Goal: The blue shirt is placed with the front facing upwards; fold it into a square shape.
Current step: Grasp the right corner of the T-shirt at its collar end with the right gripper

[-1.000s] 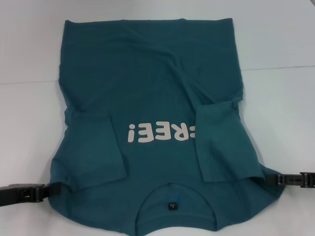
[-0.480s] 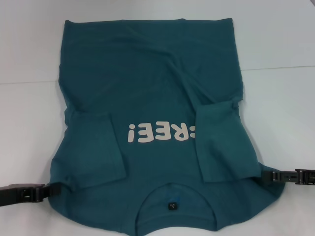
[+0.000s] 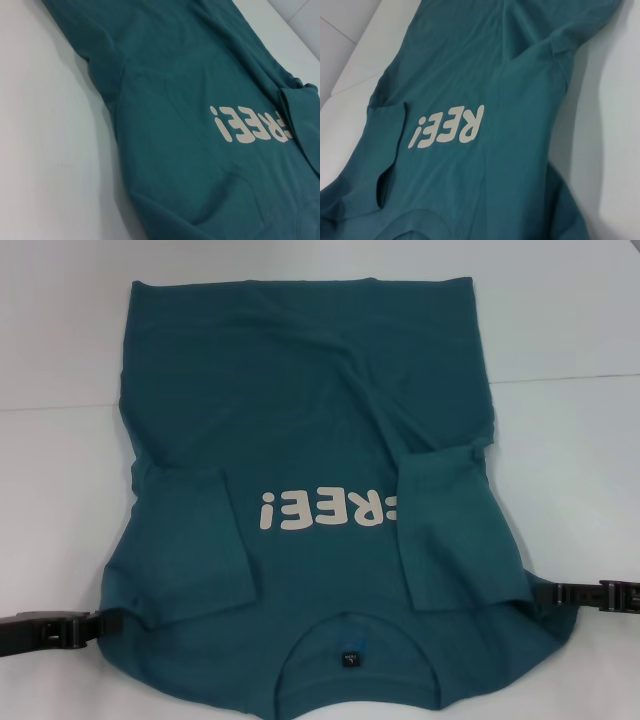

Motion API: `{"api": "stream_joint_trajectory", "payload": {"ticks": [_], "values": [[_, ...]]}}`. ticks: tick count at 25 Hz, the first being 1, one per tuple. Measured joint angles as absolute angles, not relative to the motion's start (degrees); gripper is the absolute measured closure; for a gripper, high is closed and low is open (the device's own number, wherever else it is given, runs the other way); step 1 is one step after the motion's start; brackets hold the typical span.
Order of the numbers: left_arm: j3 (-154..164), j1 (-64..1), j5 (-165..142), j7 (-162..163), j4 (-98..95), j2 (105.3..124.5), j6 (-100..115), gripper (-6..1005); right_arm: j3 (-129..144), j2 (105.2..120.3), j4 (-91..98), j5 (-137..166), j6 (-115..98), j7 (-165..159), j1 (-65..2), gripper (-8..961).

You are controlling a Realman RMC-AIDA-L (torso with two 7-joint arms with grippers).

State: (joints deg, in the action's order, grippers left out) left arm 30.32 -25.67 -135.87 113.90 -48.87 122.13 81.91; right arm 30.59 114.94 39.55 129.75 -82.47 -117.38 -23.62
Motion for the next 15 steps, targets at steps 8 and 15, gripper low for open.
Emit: {"api": "stream_joint_trajectory", "payload": {"ticks": [8,15], "values": [[30.3,-25.7,-135.9,113.9,-48.9,122.02,81.9,996,31.1,114.87,38.5,131.5,-80.7,-118.8,-24.7,405],[30.2,-25.7,-135.9,113.9,-48.9,121.91,81.9,997,31.2,114.91,38.5,131.7,-80.1,-120.0,-24.9,564]]}}
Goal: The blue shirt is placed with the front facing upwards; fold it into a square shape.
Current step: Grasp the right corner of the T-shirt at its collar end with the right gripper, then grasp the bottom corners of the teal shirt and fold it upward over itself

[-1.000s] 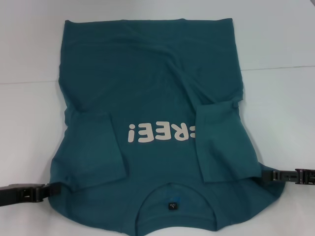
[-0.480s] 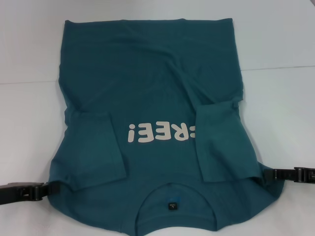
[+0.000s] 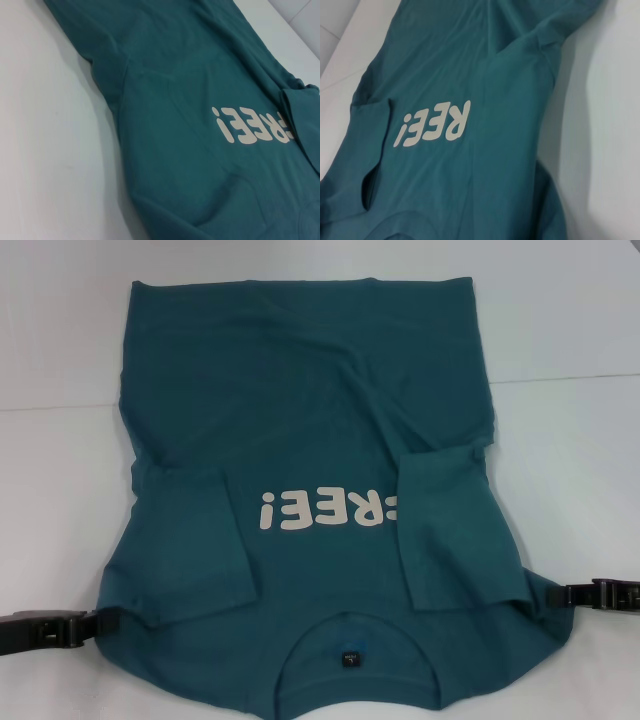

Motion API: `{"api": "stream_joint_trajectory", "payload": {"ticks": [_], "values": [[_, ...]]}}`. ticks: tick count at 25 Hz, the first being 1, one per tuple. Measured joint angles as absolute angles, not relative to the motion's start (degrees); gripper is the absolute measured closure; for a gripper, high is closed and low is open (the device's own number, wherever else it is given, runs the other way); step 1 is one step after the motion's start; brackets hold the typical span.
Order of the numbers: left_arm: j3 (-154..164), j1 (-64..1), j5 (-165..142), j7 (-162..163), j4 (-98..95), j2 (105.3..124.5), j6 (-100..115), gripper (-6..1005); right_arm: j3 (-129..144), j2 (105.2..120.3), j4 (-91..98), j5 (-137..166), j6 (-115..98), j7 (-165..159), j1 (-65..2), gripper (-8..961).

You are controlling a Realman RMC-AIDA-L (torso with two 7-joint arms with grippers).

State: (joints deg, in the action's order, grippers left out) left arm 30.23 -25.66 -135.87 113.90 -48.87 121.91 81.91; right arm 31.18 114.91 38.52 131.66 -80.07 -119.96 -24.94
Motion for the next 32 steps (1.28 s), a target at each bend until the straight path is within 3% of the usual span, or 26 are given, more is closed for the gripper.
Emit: {"api": "stream_joint_trajectory", "payload": {"ticks": [2,8,32], "values": [[30.2,-25.7,-135.9,113.9,-48.9,121.90,81.9,997,31.2,114.92,38.6,131.7,-80.0,-120.0,-25.0,803],[30.2,-25.9,-135.9,114.4,-48.9,121.90,81.8,997,31.2,114.94,38.6,131.7,-80.1,-119.7,-24.9,920],[21.3,-23.3,-139.1,118.3,-50.0,119.83,92.4,997,19.0,114.74,39.4,130.2,-91.9,-111.8,-14.1,918]]}}
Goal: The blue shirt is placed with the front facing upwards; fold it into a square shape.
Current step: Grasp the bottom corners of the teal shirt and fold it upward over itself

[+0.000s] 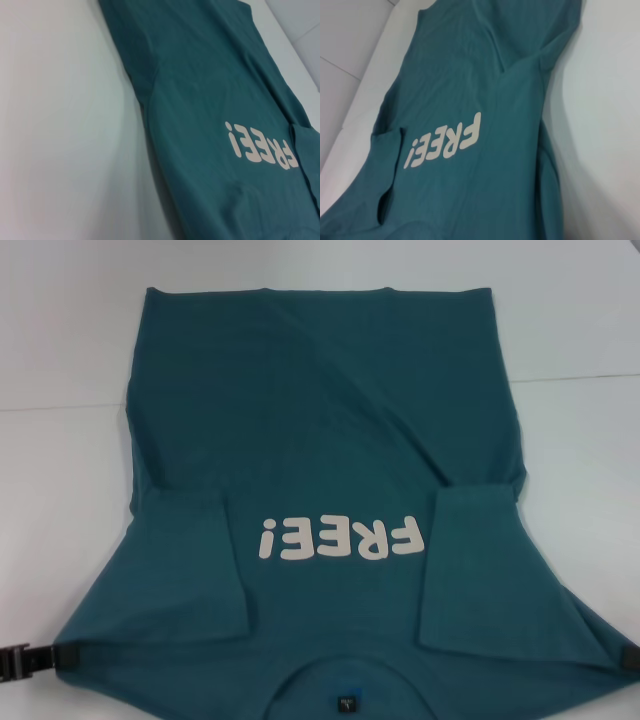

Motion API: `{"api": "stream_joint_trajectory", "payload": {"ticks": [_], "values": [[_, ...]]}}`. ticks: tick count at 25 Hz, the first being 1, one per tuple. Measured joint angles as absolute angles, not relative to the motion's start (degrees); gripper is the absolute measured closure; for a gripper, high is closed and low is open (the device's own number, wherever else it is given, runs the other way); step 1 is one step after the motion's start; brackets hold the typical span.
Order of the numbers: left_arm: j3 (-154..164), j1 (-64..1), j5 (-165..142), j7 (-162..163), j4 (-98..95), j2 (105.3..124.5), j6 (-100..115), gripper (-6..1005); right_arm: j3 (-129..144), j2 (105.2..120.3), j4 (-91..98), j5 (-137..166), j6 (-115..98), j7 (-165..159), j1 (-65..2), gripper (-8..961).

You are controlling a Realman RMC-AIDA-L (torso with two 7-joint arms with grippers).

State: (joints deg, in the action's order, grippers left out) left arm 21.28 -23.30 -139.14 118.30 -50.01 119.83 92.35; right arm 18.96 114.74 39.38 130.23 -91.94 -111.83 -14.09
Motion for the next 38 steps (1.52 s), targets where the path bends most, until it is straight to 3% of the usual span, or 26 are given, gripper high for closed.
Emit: {"api": "stream_joint_trajectory", "payload": {"ticks": [25,38], "values": [[20.2,-19.4,-141.1,115.0,-50.2,120.98,103.0,997,10.0,114.13,41.5,130.8,-100.5,-104.5,-4.2,918],[20.0,-20.0,-140.5,114.7,-49.8,121.04,103.2,997,9.0,113.75,41.7,130.8,-101.3,-105.0,-5.8,919]]}}
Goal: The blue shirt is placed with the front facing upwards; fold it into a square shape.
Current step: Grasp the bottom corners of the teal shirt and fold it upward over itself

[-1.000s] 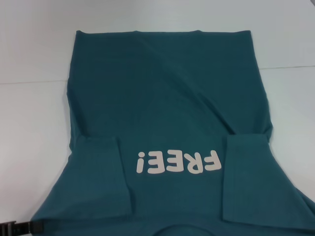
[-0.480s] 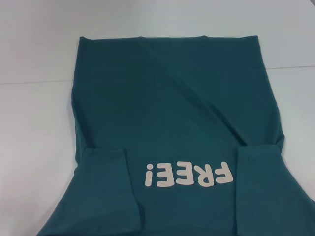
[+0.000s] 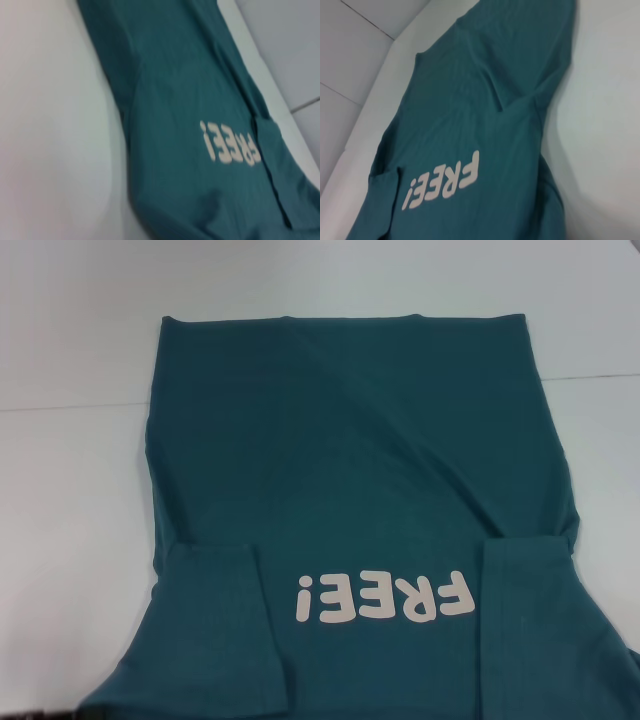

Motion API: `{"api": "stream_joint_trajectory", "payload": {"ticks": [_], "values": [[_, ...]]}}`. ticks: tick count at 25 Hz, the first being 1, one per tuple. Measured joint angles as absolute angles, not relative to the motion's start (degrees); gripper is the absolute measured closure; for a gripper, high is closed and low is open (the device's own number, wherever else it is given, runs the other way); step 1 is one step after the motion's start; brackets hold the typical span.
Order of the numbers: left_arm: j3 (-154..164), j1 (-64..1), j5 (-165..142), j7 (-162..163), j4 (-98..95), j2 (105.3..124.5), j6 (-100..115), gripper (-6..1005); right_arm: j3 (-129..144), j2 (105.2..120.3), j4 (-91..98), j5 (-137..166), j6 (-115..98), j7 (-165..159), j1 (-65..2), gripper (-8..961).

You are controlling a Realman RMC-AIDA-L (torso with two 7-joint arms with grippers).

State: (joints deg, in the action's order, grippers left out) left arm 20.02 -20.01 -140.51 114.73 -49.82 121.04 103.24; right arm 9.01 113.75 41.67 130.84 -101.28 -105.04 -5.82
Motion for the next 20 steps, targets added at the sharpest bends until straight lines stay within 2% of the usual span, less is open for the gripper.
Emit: {"api": "stream_joint_trajectory", "payload": {"ticks": [10,20], "values": [[19.9,-28.9,-134.3,115.4,-41.8,118.62,94.5,997,7.5,113.63,40.7,130.6,-96.6,-105.8,-15.1,918],[19.9,-39.8,-130.0,115.4,-33.8,117.47,78.4,997,8.2,114.32,35.3,130.7,-83.8,-103.4,-27.1,919]]}}
